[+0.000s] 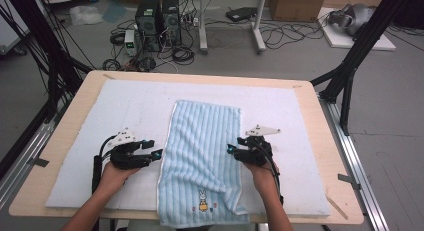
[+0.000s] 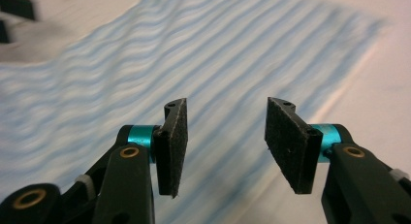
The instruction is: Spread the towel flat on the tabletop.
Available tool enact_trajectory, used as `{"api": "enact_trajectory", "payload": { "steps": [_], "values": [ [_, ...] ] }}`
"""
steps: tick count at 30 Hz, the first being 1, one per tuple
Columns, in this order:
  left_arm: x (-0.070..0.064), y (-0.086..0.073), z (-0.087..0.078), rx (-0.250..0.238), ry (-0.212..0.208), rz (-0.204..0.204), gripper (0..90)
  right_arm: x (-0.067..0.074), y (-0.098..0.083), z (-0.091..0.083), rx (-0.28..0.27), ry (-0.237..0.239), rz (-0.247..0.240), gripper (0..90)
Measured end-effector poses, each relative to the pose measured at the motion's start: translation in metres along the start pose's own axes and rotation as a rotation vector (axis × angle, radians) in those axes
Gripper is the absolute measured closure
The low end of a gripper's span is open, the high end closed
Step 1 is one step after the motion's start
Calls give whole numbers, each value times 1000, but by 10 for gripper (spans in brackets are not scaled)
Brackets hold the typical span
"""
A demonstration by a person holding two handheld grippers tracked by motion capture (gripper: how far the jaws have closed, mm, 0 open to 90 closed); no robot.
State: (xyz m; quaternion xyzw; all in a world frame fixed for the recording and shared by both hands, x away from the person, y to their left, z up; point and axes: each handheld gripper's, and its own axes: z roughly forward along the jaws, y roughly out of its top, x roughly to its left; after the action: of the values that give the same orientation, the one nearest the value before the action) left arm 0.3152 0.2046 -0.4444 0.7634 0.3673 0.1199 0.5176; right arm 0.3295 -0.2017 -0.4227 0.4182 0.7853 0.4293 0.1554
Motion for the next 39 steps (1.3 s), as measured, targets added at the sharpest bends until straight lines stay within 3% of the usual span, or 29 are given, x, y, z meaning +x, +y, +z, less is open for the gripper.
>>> {"api": "enact_trajectory", "payload": {
  "steps": [2, 7, 15, 17, 18, 19, 20, 24, 28, 33, 39],
  "values": [
    [0, 2, 2, 2, 1, 7, 440, -5, 4, 7, 8, -66, -6, 549],
    [0, 4, 4, 3, -3, 10, 430, -15, 8, 20, 57, -137, -16, 571],
    [3, 6, 5, -16, 15, -5, 416, -31, 9, 37, 103, -177, 41, 603],
    [4, 6, 5, -17, 19, -14, 416, -35, 9, 45, 115, -175, 51, 687],
    [5, 5, 5, -16, 22, -19, 416, -37, 11, 46, 111, -167, 61, 794],
    [5, 5, 6, -14, 25, -24, 416, -40, 13, 48, 124, -156, 40, 858],
    [6, 5, 6, -11, 30, -26, 416, -41, 15, 49, 131, -167, 34, 862],
    [7, 5, 8, -12, 44, -37, 416, -48, 20, 55, 127, -300, 9, 858],
    [10, 7, 15, -9, 66, -45, 419, -55, 17, 53, 95, -296, 35, 758],
    [18, 23, 31, -20, 81, -62, 419, -67, 17, 40, 12, -230, 96, 666],
    [26, 46, 53, -22, 102, -46, 422, -69, 13, 23, 18, -213, 94, 542]
  ]
}}
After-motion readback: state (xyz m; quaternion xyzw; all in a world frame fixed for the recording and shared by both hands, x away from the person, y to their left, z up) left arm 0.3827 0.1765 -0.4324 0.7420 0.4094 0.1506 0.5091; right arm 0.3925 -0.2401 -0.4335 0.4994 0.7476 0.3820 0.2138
